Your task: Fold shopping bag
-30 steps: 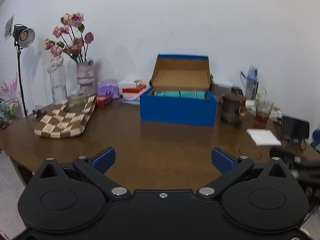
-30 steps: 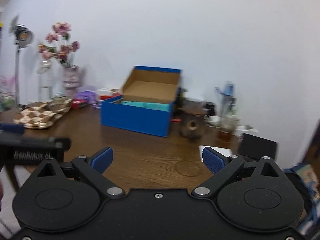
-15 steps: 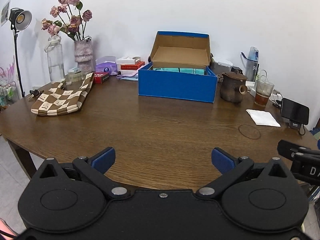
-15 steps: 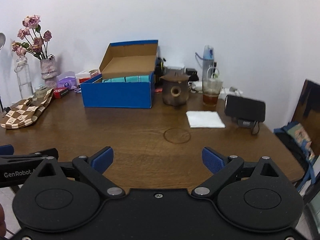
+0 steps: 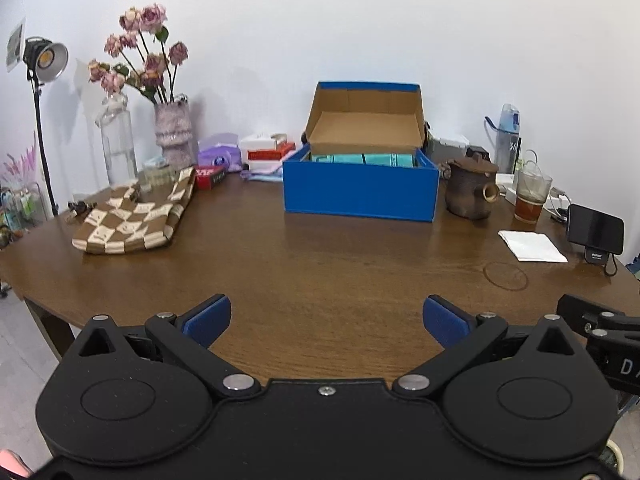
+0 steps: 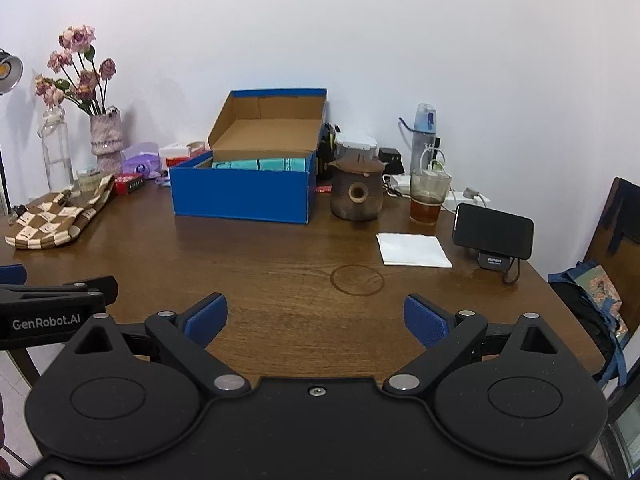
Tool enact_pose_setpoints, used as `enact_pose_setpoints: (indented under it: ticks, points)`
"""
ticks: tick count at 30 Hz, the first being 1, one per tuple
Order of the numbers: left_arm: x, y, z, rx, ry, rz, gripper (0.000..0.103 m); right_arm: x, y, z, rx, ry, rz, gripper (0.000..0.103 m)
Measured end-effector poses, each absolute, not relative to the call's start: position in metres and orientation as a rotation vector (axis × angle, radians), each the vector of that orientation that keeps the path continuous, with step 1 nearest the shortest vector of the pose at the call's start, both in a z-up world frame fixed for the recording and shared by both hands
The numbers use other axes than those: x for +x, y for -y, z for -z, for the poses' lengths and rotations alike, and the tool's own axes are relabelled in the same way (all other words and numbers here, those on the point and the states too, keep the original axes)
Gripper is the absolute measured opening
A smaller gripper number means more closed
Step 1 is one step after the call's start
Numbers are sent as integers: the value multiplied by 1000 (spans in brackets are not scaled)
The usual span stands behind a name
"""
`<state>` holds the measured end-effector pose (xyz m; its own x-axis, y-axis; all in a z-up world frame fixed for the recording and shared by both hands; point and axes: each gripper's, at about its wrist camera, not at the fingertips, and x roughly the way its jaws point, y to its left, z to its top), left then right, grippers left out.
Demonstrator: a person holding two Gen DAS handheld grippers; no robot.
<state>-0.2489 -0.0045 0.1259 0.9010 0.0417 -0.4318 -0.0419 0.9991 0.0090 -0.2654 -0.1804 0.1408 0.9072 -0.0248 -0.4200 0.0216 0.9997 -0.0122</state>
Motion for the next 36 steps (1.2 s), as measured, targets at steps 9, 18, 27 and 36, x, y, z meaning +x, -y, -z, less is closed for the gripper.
enact_pose_setpoints:
  ticks: [9, 18, 27, 36]
  points:
    - [-258, 12, -138, 40, -356, -57, 103, -283, 167, -151, -48, -291, 18, 97]
    - [-262, 13, -153, 57, -262, -124, 103, -291, 158, -155, -95, -228, 9, 97]
    - [-261, 8, -162, 58, -221, -168, 103, -291, 160, -156, -87, -230, 5, 97]
    - [-260, 8, -168, 55, -196, -186, 103, -293, 161, -155, -86, -223, 6, 97]
